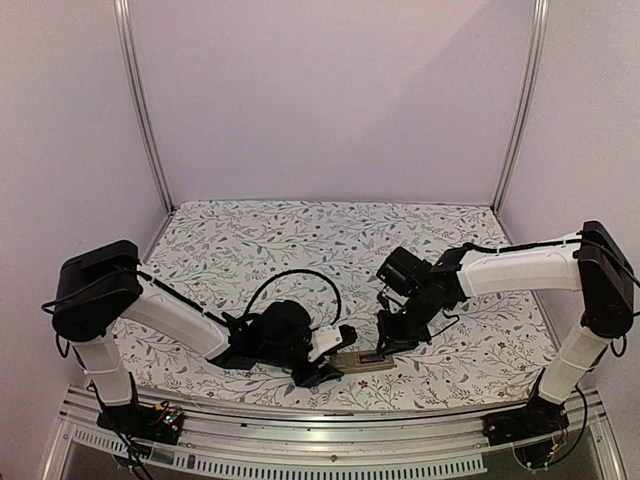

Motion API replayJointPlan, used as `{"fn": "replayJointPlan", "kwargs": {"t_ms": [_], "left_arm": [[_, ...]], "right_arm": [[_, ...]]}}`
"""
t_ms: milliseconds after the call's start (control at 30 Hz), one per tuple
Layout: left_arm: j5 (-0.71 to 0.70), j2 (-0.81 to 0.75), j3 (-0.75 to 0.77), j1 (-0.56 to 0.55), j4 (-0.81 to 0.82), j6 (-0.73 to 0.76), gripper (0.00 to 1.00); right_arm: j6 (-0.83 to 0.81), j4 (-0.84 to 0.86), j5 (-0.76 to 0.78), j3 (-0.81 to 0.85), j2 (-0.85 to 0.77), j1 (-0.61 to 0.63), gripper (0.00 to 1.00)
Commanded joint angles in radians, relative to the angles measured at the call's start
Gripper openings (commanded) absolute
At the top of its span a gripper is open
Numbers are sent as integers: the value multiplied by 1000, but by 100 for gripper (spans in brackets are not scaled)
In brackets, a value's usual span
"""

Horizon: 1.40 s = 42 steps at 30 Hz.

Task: Load the batteries into the remote control
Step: Load the battery into the battery compartment.

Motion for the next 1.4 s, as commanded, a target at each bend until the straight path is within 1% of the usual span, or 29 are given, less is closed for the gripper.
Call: {"fn": "replayJointPlan", "kwargs": {"t_ms": [0, 100, 300, 433, 700, 1067, 1200, 1367], "left_arm": [[5, -1, -4, -16, 22, -1, 54], [5, -2, -6, -16, 21, -2, 54], [7, -1, -4, -15, 18, -3, 54], [7, -1, -5, -15, 19, -2, 54], [7, -1, -7, -17, 19, -4, 54], [8, 0, -4, -18, 16, -4, 54], [8, 3, -1, -16, 15, -5, 54], [9, 3, -1, -15, 13, -5, 54]], "right_arm": [[11, 2, -11, -10, 1, 12, 15], [11, 2, -15, -16, 6, 13, 14], [11, -15, 6, -20, 0, 13, 14], [7, 2, -11, -25, 13, 15, 14], [1, 18, -26, -29, 31, 16, 6], [4, 44, -46, -49, 38, 23, 3], [17, 82, -69, -80, 50, 40, 3], [25, 103, -61, -113, 58, 49, 2]]}}
